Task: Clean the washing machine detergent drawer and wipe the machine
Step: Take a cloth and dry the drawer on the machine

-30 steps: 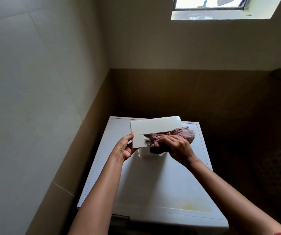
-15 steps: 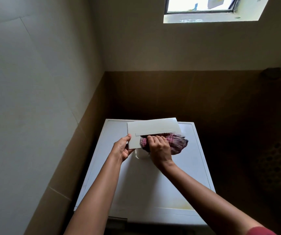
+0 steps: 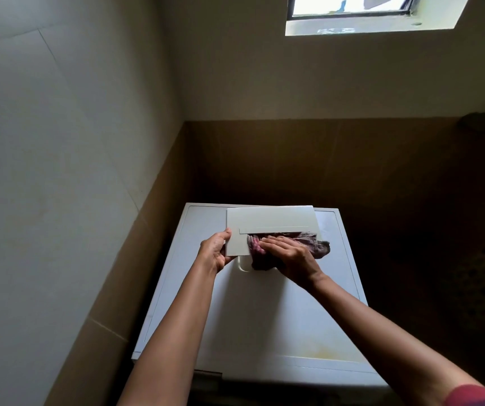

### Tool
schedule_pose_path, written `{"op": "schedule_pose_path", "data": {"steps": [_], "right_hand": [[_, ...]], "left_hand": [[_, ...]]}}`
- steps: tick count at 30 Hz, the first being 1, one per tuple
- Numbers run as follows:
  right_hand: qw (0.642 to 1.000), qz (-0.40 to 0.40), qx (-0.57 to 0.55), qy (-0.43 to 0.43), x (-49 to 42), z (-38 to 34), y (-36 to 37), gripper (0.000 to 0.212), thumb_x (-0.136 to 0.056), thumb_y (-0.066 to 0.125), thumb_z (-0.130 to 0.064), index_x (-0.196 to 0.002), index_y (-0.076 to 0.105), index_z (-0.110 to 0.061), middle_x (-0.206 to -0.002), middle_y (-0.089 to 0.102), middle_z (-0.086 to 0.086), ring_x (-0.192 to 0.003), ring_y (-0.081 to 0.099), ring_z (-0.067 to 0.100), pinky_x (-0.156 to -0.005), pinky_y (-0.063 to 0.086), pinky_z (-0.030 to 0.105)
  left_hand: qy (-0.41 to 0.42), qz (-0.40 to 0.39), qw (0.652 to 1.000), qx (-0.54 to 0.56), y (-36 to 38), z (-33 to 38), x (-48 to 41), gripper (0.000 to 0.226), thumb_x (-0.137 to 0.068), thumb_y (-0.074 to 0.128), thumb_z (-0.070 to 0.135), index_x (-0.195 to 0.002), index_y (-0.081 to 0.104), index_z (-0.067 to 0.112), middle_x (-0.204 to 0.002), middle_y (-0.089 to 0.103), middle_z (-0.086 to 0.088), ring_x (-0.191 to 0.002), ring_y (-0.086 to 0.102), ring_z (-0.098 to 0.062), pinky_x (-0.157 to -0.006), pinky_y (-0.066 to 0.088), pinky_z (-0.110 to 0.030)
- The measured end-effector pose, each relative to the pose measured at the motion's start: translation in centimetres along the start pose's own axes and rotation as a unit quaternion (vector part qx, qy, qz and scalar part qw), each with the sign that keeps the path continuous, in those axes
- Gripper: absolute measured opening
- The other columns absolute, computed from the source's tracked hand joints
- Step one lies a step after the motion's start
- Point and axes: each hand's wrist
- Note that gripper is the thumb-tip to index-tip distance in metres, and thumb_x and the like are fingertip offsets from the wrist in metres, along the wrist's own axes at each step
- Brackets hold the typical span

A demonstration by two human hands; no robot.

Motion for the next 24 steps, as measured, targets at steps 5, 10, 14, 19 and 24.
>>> {"op": "schedule_pose_path", "data": {"steps": [5, 10, 14, 19, 24], "right_hand": [[0.999, -0.001, -0.043, -0.014, 1.1, 1.4, -1.3, 0.029, -0.083, 0.061, 0.001, -0.109, 0.071, -0.008, -0.113, 0.069, 0.004, -0.109, 0.064, 0.018, -0.097, 0.049, 0.034], [0.998, 0.024, -0.062, -0.005, 2.9, 2.5, -3.5, 0.021, -0.083, 0.064, 0.000, -0.099, 0.075, -0.010, -0.109, 0.071, 0.001, -0.105, 0.066, 0.014, -0.097, 0.049, 0.033], [0.996, 0.061, -0.064, 0.019, 5.1, 3.4, -5.0, 0.012, -0.083, 0.071, -0.009, -0.094, 0.074, -0.007, -0.105, 0.072, 0.000, -0.108, 0.065, 0.013, -0.094, 0.051, 0.038], [0.994, 0.076, -0.054, 0.062, 7.5, 3.6, -5.6, 0.026, -0.076, 0.075, 0.001, -0.101, 0.074, -0.006, -0.112, 0.070, 0.002, -0.114, 0.061, 0.013, -0.095, 0.051, 0.042], [0.975, 0.040, -0.106, 0.190, 7.8, 2.9, -5.5, 0.053, -0.077, 0.068, -0.011, -0.129, 0.058, -0.008, -0.138, 0.051, 0.005, -0.133, 0.044, 0.017, -0.108, 0.038, 0.042]], "left_hand": [[0.003, 0.005, 1.000, -0.004, 0.0, 0.2, 0.0, 0.029, -0.093, 0.060, 0.015, -0.119, 0.057, 0.003, -0.100, 0.064, -0.018, -0.093, 0.062, -0.028, -0.074, 0.053, -0.043], [0.008, 0.010, 1.000, -0.020, 0.2, 0.5, -0.4, 0.031, -0.093, 0.060, 0.016, -0.123, 0.058, 0.005, -0.098, 0.064, -0.015, -0.091, 0.062, -0.025, -0.072, 0.052, -0.039], [0.002, 0.002, 1.000, -0.026, 0.0, 0.6, -0.5, 0.031, -0.093, 0.061, 0.018, -0.122, 0.057, 0.005, -0.101, 0.065, -0.016, -0.092, 0.063, -0.026, -0.073, 0.053, -0.040], [-0.014, -0.039, 0.997, -0.063, -0.5, 0.7, -0.2, 0.022, -0.097, 0.055, 0.021, -0.115, 0.056, 0.008, -0.086, 0.065, -0.010, -0.087, 0.064, -0.023, -0.063, 0.058, -0.035], [-0.006, -0.062, 0.996, -0.067, -0.8, 0.4, 0.1, 0.018, -0.097, 0.054, 0.021, -0.111, 0.057, 0.010, -0.087, 0.065, -0.009, -0.077, 0.063, -0.019, -0.051, 0.057, -0.029]]}}
Point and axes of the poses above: each hand's wrist, its own x-axis away from the middle knuckle, its own y-axis out of the palm, z = x × y
